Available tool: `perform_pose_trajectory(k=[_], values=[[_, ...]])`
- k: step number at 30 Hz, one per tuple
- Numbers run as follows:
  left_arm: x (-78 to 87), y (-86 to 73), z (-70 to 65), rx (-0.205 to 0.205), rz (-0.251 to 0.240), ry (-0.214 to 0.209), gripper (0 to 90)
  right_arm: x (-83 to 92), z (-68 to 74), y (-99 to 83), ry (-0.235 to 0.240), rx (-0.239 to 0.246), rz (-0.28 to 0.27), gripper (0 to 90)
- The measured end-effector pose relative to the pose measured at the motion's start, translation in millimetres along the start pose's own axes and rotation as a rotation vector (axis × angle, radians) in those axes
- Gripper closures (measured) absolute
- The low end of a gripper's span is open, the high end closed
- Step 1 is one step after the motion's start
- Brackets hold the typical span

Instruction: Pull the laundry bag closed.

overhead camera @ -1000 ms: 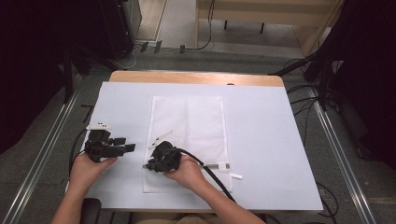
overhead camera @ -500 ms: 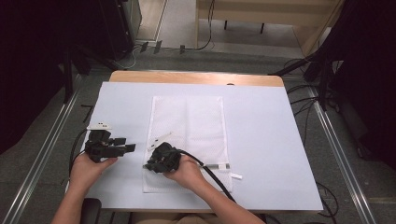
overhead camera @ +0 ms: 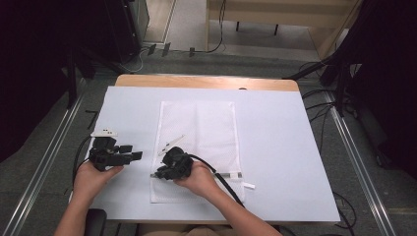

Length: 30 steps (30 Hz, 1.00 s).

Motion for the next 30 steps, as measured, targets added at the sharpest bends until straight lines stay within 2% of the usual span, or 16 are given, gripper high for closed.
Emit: perform_pose_trajectory(k=[6, 11, 15, 18, 20, 22, 26, 30], values=[[0.3, 0.1, -0.2, 0.000, -0.001, 0.000, 41.5, -1.8, 1.6, -0.9, -0.003, 0.024, -0.007, 82.0], [1.0, -0.2, 0.4, -0.002, 0.001, 0.001, 41.5, -1.3, 8.2, -5.1, -0.070, 0.122, -0.013, 83.3], [0.2, 0.1, -0.8, -0.004, 0.005, -0.002, 41.5, -3.2, 8.7, -5.2, -0.071, 0.104, -0.022, 82.2], [0.3, 0.2, -0.9, -0.003, 0.005, -0.001, 41.5, -3.8, 9.7, -5.6, -0.072, 0.117, -0.031, 82.7], [0.5, 0.0, -0.5, -0.002, 0.005, -0.001, 41.5, -3.8, 11.2, -6.4, -0.098, 0.150, -0.042, 83.9], [0.7, 0.0, -0.3, -0.003, 0.003, 0.000, 41.5, -3.8, 12.0, -6.5, -0.100, 0.152, -0.041, 84.1], [1.2, -0.4, 0.1, -0.001, 0.000, -0.002, 41.6, 1.6, 10.7, -4.3, -0.078, 0.132, -0.027, 84.5], [1.7, 0.0, -0.8, -0.002, -0.003, -0.001, 41.6, 10.0, 7.7, 0.8, -0.069, 0.122, -0.052, 84.9]])
Point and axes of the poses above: each handheld gripper's, and its own axes: x roughly backward along the jaws, y roughly out of its top, z roughly to its left, the point moved 7 cm from there along -x, roughly forward along the jaws, and after that the axes turned 15 degrees about -x, right-handed, at the moved point
